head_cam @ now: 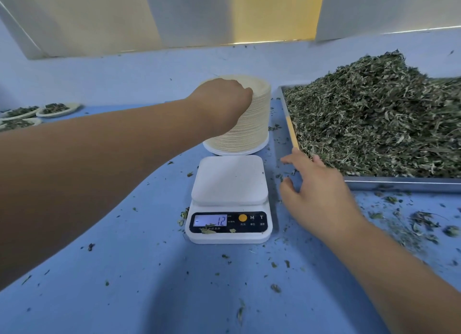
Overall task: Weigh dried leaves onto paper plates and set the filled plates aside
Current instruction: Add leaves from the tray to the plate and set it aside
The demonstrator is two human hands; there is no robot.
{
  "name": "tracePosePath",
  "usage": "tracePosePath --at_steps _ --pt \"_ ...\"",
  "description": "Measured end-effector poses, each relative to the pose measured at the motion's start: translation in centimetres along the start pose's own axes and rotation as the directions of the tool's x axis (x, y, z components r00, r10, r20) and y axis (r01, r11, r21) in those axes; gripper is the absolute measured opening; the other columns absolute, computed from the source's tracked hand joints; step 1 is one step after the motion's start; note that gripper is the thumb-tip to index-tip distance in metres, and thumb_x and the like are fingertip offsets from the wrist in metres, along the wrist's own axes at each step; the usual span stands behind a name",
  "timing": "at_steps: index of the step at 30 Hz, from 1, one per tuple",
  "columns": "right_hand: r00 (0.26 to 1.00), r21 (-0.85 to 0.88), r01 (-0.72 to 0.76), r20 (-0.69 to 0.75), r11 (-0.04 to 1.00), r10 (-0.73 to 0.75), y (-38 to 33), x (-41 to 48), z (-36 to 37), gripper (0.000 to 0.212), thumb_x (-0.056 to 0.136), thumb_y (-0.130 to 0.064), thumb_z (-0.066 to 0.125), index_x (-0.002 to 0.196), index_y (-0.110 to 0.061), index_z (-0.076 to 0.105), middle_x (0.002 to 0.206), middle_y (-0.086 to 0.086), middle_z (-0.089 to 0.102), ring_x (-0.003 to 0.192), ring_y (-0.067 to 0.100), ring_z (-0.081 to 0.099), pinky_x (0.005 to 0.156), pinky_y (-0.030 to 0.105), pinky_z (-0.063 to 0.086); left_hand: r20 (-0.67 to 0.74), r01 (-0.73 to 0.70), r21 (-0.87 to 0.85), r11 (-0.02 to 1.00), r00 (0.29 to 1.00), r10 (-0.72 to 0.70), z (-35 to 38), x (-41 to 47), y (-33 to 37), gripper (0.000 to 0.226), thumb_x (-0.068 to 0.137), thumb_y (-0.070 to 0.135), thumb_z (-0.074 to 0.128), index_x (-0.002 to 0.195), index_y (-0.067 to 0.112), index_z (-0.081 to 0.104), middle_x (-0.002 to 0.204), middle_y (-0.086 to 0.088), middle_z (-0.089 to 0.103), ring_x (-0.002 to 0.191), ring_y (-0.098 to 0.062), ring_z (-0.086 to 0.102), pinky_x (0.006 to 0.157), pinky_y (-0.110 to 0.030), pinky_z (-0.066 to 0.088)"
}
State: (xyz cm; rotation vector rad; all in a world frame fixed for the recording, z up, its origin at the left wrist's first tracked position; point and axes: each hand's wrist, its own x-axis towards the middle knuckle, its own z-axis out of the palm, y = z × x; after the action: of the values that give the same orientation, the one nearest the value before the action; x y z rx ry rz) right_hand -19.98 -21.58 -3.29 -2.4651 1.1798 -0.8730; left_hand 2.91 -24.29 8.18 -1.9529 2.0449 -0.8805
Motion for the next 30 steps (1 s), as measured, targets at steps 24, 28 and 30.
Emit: tracePosePath --at_steps 24,28,30 --pt "0.999 -0.019 0.03 0.028 0.999 -0.029 -0.7 -0.4 -0.6 0.044 0.095 -0.016 0.054 0.139 -0.019 0.051 0.125 0.01 0.064 0.077 0.006 0.065 0.11 0.036 0.04 -0.089 -0.006 0.015 1.0 0.996 0.007 -1.3 -0.6 0.4 0.093 0.078 -0.01 0.065 0.155 0.012 0.018 0.096 -0.009 0.032 0.071 -0.03 0.04 0.049 -0.035 0.021" --pt "0.998 -0.058 0.049 0.047 0.997 -0.046 -0.8 -0.5 -0.5 0.044 0.095 -0.018 0.055 0.139 -0.019 0.05 0.158 -0.002 0.039 0.106 0.029 0.065 0.101 0.036 0.045 -0.223 0.227 -0.22 0.949 0.935 -0.275 -1.3 -0.7 -0.9 0.058 0.075 -0.013 0.054 0.129 0.007 0.049 0.095 -0.01 0.044 0.079 -0.031 0.043 0.06 -0.041 0.034" --pt "0.998 -0.079 0.047 0.049 0.996 -0.043 -0.5 -0.4 -0.4 0.045 0.095 -0.019 0.055 0.139 -0.021 0.049 0.158 -0.003 0.04 0.096 0.032 0.065 0.087 0.031 0.045 -0.211 0.327 -0.383 0.864 0.879 -0.427 -0.8 -1.1 -1.1 0.044 0.075 -0.01 0.05 0.114 0.008 0.061 0.103 -0.012 0.056 0.087 -0.031 0.049 0.07 -0.041 0.04"
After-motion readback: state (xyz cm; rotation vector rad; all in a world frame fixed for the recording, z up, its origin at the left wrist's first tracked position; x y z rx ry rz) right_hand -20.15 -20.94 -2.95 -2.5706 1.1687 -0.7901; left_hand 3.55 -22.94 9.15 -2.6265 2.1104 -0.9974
